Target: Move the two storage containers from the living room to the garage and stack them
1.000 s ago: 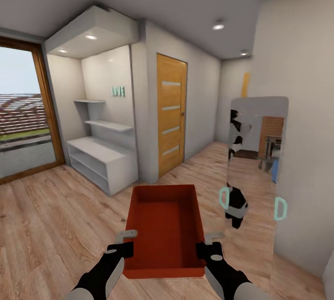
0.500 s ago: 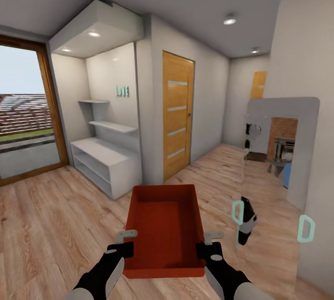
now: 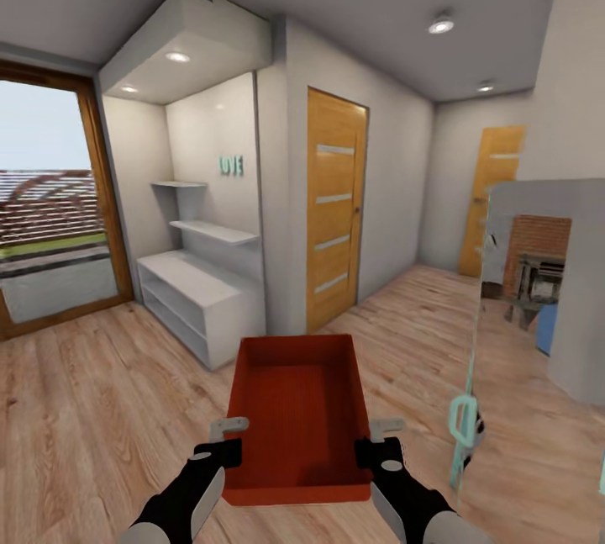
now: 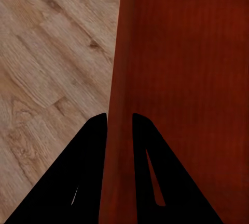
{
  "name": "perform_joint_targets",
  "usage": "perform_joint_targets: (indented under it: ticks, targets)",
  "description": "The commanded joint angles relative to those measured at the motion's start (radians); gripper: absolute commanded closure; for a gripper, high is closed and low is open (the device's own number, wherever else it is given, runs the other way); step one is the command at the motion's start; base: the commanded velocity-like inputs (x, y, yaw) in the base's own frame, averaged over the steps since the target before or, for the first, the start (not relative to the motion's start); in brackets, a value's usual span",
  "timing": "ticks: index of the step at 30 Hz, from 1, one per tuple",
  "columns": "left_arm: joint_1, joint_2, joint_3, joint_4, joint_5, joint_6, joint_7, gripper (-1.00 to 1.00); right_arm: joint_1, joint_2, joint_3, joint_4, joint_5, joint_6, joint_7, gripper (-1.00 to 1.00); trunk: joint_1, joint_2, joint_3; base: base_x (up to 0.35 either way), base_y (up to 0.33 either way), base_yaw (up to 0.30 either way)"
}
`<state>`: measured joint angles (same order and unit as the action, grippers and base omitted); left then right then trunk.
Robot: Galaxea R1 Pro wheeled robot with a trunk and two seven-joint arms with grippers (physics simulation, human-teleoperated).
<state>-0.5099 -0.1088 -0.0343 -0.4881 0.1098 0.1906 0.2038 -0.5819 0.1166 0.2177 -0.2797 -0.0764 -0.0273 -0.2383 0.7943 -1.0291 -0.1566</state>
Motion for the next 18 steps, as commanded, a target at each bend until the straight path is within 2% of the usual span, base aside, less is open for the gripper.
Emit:
perform_joint_targets:
  ticks: [1,9,18]
  targets:
    - [0.000,-0.001,0.016,-0.001,0.044,0.006,-0.003,1.00,-0.001,0.000,-0.033,-0.029,-0.016,-0.057,0.004,1.00,0.001,-0.001,-0.001,0.322,0.000,0.257]
    - [0.000,-0.001,0.016,-0.001,0.045,0.006,-0.003,1.00,-0.001,-0.001,-0.035,-0.029,-0.016,-0.057,0.004,1.00,0.001,-0.001,-0.001,0.322,0.000,0.251]
    - [0.000,0.000,0.016,-0.001,0.044,0.006,-0.003,1.00,-0.001,0.000,-0.035,-0.027,-0.015,-0.057,0.004,1.00,0.001,-0.001,-0.001,0.322,0.000,0.018]
